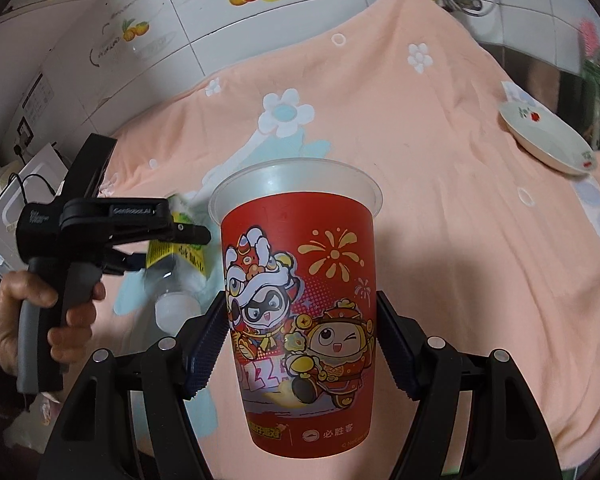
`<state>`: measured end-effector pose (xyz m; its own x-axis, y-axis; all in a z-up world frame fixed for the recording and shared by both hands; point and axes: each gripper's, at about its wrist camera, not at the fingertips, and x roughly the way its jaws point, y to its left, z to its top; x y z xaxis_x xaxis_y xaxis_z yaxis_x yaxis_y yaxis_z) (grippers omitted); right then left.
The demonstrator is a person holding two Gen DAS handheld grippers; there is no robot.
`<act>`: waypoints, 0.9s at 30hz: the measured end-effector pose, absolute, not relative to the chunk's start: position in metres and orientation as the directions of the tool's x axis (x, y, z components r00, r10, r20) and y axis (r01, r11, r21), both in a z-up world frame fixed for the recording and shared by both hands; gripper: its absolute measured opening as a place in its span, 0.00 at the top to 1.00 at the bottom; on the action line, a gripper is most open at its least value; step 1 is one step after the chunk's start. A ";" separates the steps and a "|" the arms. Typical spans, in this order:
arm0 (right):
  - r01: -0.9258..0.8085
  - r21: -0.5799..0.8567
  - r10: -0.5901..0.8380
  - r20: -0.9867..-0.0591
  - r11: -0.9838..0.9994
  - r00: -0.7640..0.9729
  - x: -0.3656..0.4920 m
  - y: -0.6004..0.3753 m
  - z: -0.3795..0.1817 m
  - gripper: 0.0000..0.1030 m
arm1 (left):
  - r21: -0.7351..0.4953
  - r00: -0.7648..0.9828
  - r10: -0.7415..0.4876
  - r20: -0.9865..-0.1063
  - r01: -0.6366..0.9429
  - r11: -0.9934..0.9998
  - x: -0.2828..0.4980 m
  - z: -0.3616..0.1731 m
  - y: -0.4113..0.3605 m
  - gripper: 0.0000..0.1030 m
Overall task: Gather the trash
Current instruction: 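Grasp the red printed cup with right tool while left tool grasps the clear bottle, then carry the cup and bottle over the green basket and open both tools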
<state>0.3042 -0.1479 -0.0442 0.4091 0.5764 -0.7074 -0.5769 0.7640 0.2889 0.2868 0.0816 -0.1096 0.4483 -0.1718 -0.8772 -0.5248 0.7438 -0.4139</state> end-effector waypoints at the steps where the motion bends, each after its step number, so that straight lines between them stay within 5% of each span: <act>1: -0.572 0.291 0.575 -0.707 0.767 0.412 0.300 -0.151 -0.045 0.34 | -0.415 0.450 -0.173 -0.876 -0.520 0.747 0.286 -0.109 0.082 0.38; 27: -0.340 0.288 0.443 -0.656 0.895 0.611 0.180 -0.247 -0.043 0.34 | -0.486 0.560 -0.398 -0.727 -0.010 0.874 0.240 -0.057 0.002 0.52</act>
